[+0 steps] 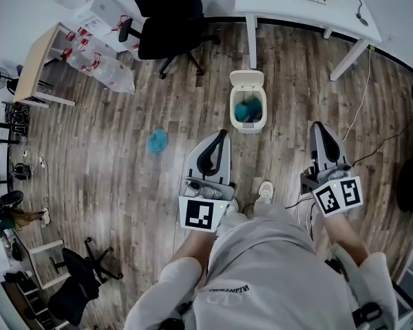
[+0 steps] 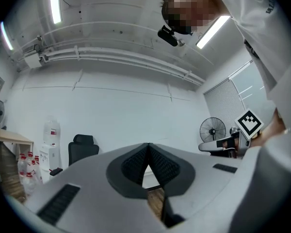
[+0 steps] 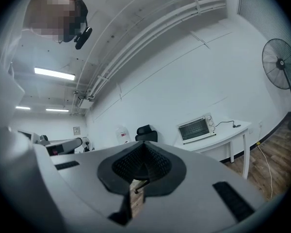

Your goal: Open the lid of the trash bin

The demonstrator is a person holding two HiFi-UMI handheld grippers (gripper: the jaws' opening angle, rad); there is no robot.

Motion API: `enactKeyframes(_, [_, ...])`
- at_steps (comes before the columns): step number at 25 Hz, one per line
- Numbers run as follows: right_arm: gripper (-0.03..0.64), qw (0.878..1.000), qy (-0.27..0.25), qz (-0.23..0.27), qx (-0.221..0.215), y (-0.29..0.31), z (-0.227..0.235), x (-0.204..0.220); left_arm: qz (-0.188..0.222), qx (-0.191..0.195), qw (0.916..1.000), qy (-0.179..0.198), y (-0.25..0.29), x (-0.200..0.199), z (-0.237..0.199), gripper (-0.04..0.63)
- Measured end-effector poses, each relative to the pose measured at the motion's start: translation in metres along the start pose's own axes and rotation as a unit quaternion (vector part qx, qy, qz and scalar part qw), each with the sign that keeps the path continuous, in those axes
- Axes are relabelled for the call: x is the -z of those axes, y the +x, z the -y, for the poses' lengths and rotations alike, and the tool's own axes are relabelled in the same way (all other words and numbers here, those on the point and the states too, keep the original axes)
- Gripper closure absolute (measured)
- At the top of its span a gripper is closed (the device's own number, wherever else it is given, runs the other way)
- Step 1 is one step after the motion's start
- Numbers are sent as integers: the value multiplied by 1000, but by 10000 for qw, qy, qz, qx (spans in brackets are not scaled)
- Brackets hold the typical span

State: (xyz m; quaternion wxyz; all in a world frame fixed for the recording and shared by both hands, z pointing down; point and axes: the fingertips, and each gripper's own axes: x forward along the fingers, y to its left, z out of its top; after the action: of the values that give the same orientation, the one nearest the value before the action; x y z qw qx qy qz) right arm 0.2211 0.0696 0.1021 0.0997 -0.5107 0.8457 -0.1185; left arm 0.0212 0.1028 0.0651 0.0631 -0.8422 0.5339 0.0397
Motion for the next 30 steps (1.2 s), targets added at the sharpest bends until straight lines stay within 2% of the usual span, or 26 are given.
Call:
enactKeyframes(14, [600,9993,-160,94,324,-48,-135,23,183,368,9988,-255,-112,-17,-52,597])
enactKeyframes(21, [600,9967,-175,213,758,-79,-145,30,194,710,9969,-280,-131,-17,-49,597])
enactKeyframes(30, [600,9961,-226,252,812,-91,-136,23,271,785,9962,-253,-125,-25,-36,597])
